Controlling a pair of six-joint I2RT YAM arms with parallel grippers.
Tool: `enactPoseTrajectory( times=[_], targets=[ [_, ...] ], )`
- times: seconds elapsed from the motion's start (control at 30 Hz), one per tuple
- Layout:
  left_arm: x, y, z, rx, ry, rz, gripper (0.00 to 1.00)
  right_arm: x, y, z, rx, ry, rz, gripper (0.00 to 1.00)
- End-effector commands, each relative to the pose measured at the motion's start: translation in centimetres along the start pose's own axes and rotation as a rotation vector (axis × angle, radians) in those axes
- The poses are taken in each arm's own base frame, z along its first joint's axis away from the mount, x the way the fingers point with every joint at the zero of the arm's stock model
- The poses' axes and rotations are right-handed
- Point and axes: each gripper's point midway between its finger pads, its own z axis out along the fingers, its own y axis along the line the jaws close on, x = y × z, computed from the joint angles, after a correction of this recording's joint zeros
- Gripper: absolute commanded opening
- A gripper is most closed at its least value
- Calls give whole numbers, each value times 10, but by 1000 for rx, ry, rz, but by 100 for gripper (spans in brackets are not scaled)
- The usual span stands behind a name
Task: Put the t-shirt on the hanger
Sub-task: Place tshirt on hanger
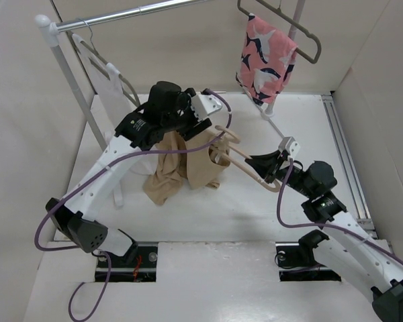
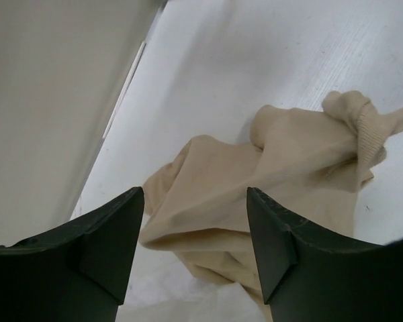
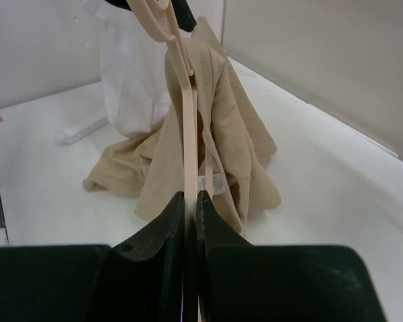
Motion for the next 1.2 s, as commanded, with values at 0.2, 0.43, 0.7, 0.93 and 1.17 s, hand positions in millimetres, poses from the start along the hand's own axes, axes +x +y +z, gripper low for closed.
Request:
enactPoseTrajectory(
  times=[0.2,0.43,0.7,0.93,1.17],
  targets=[
    [-1,-40,5,231,-102,246,61,-24,-1,4,-18,-55,-58,0],
    [23,-56,22,319,-35,256,59,-31,2,5,-41,-64,-73,0],
    [48,-87,36,473,-41,281,55,-46,9,3,-74,-98,-113,0],
    [76,-123,21,737,-66,331,48,-55,6,3,-64,-115,-140,0],
    [67,-96,47,582,-104,299,23,-64,11,8,-106,-122,-147,0]
  ],
)
